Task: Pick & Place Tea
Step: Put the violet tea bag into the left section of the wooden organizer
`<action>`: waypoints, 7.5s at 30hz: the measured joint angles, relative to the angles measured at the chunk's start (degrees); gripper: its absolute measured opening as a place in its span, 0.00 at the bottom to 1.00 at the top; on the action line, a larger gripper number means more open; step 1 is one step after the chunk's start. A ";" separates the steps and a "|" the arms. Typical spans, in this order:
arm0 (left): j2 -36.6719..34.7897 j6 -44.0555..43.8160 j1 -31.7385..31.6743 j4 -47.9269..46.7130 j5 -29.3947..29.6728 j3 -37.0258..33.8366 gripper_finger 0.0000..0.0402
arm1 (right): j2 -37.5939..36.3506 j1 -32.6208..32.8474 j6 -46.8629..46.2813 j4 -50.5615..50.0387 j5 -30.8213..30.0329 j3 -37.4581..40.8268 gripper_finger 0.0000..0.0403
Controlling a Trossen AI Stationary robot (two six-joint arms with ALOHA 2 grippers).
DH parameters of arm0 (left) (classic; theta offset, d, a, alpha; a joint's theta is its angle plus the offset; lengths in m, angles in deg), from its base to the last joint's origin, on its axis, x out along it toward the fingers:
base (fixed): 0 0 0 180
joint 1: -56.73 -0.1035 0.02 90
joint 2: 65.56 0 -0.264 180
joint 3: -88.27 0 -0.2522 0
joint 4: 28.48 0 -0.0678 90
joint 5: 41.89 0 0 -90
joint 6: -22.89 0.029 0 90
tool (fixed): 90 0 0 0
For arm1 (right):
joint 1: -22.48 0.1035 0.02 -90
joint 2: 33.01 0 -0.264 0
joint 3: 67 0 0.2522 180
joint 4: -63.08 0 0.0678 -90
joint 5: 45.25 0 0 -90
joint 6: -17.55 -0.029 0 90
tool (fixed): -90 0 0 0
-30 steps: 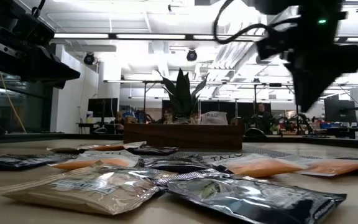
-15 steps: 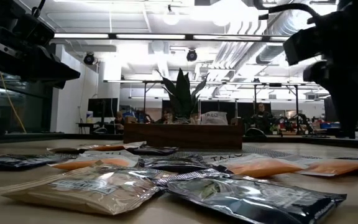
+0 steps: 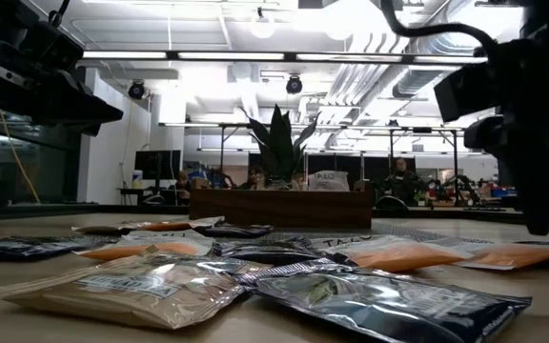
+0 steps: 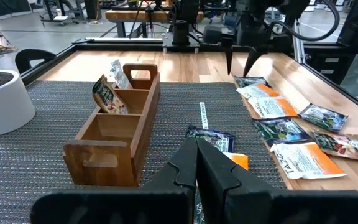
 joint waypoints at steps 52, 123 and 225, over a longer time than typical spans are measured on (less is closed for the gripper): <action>0.00 0.00 -0.01 0.00 0.00 -0.02 0.00 | 3.66 1.54 -3.35 -8.97 0.99 -6.83 0.00; 0.00 0.00 -0.01 0.00 0.00 -0.02 0.00 | 27.17 -27.28 51.85 15.22 -45.25 -39.41 0.00; 0.02 0.00 0.00 0.00 0.00 -0.01 0.00 | 24.18 -23.80 31.38 0.01 -5.01 -39.50 0.38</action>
